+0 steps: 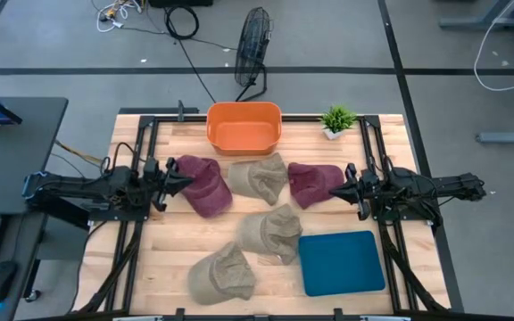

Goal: Pick & Place hat
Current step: Put the left red cap into the orange bin

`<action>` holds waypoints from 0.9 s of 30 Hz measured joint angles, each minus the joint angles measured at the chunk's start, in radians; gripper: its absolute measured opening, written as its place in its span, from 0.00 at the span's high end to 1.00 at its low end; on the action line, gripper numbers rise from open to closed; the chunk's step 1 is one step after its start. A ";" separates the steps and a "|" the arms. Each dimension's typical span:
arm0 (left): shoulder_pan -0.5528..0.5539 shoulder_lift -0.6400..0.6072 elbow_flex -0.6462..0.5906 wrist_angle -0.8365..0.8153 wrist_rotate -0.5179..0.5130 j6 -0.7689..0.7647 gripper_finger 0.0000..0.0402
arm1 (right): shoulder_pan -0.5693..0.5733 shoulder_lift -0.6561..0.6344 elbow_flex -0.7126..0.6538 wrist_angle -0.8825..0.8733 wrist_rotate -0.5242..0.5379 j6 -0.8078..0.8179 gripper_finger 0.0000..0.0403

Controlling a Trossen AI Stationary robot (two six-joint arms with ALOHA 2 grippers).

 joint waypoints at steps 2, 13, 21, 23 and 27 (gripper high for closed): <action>0.000 0.000 0.013 -0.007 -0.013 0.033 0.97 | 0.000 0.000 0.000 0.016 0.013 -0.067 0.97; 0.000 0.113 0.458 -0.438 -0.087 0.157 0.99 | 0.000 0.000 0.003 0.402 0.256 -0.099 0.97; 0.000 0.300 0.814 -0.944 -0.183 0.038 0.98 | 0.000 0.061 0.193 0.373 0.203 -0.122 0.97; 0.000 0.340 0.865 -1.006 -0.188 0.024 0.95 | 0.000 0.108 0.276 0.320 0.179 -0.153 0.97; 0.000 0.404 0.922 -1.034 -0.189 0.023 0.88 | 0.000 0.231 0.461 0.103 0.172 -0.157 0.97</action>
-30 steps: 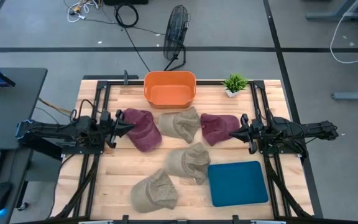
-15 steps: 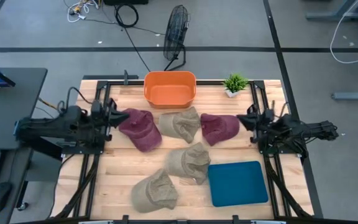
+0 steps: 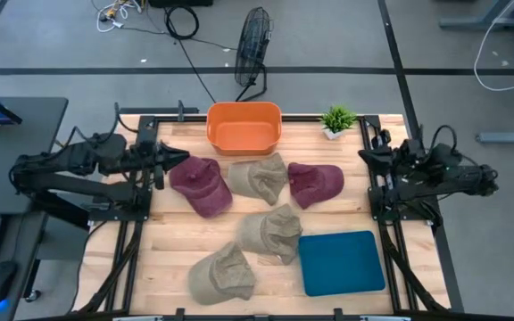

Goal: Pick & Place hat
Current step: Put the left red cap into the orange bin

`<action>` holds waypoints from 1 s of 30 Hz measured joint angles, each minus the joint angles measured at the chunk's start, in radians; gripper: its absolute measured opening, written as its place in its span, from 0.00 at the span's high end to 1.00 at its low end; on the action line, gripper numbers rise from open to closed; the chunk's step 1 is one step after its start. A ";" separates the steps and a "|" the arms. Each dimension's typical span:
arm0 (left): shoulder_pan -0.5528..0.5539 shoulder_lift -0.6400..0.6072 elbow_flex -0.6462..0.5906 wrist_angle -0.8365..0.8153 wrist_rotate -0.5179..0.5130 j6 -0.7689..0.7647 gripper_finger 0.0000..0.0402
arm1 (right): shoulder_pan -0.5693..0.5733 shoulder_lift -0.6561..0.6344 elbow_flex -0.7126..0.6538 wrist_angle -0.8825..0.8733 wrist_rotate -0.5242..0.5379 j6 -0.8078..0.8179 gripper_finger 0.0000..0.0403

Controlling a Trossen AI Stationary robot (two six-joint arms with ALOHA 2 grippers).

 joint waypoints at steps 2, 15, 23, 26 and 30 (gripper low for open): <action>0.000 0.024 0.013 -0.012 0.000 0.000 0.83 | 0.000 0.072 0.093 -0.142 0.000 0.007 0.95; 0.033 0.114 0.020 -0.108 0.002 -0.054 0.62 | 0.000 0.496 0.489 -0.679 -0.051 -0.025 0.67; 0.165 0.129 0.021 -0.320 0.026 -0.124 0.61 | -0.058 0.629 0.572 -0.783 0.001 -0.026 0.49; 0.220 0.165 0.021 -0.405 0.078 -0.122 0.61 | -0.085 0.668 0.572 -0.777 -0.010 -0.022 0.48; 0.291 0.252 0.021 -0.458 0.120 -0.117 0.61 | -0.102 0.719 0.572 -0.778 -0.018 -0.018 0.48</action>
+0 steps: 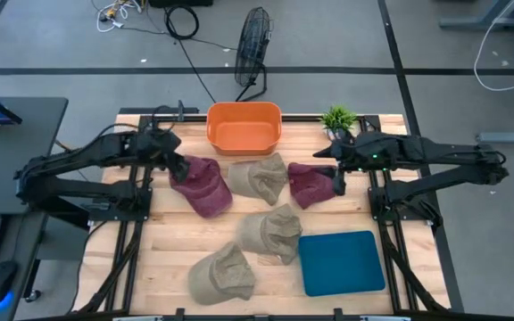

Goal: Pick & Place hat
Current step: Put the left red cap into the orange bin

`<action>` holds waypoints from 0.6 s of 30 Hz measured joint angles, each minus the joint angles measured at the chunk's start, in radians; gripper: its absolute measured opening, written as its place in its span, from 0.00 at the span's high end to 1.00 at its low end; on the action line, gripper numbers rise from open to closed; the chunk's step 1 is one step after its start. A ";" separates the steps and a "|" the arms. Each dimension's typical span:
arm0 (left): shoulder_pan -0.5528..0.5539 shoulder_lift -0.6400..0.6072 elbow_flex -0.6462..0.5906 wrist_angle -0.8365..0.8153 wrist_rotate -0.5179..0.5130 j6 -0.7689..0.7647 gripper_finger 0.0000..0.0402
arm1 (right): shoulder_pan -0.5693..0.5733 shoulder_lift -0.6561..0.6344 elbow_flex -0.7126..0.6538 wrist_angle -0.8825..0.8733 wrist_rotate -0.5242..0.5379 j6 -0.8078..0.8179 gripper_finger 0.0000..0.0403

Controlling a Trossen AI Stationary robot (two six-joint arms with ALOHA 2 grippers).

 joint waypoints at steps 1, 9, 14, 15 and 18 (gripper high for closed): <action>0.019 0.027 0.000 -0.008 0.003 0.012 0.61 | -0.004 0.010 0.000 0.001 0.000 0.000 0.48; 0.154 0.224 0.000 -0.049 0.000 0.053 0.61 | -0.011 0.047 0.000 -0.002 0.000 0.025 0.48; 0.228 0.319 0.000 -0.077 -0.023 0.056 0.61 | -0.010 0.047 0.000 -0.002 0.000 0.027 0.48; 0.238 0.334 0.000 -0.075 -0.023 0.073 0.61 | -0.010 0.047 0.000 -0.002 0.000 0.027 0.48; 0.262 0.383 -0.001 -0.075 -0.023 0.114 0.61 | -0.010 0.047 0.000 -0.003 0.000 0.028 0.48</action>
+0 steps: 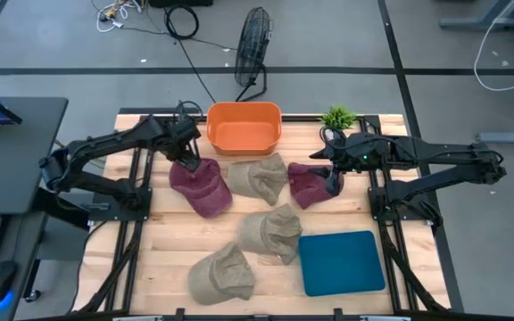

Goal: Pick & Place hat
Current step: Put the left red cap into the orange bin

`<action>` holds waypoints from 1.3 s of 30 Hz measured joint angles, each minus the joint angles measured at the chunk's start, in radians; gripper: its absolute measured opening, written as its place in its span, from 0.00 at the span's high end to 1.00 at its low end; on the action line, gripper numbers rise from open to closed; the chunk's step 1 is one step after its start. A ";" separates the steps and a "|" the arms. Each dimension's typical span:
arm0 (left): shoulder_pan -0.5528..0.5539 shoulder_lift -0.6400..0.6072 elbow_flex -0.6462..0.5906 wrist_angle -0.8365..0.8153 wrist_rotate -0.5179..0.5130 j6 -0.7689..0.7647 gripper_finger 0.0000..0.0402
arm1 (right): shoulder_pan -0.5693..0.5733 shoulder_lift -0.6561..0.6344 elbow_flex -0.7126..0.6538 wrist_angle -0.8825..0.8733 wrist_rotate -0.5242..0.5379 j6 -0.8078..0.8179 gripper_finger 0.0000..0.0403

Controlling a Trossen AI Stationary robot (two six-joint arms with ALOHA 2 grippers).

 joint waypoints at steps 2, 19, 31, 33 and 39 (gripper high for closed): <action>0.010 0.032 -0.001 0.001 0.000 0.017 0.61 | 0.000 0.000 0.000 -0.003 0.000 0.008 0.48; 0.112 0.184 -0.128 0.144 0.044 0.091 0.67 | 0.000 0.000 0.000 -0.004 0.000 0.025 0.48; 0.112 0.188 -0.105 0.095 0.047 0.122 0.99 | 0.000 0.000 0.000 -0.004 0.000 0.027 0.48; 0.102 0.182 -0.072 0.052 0.047 0.147 0.98 | 0.000 0.000 0.000 -0.004 0.000 0.030 0.48; 0.102 0.177 0.011 0.009 -0.015 0.330 0.83 | 0.000 0.000 0.000 -0.003 0.000 0.034 0.48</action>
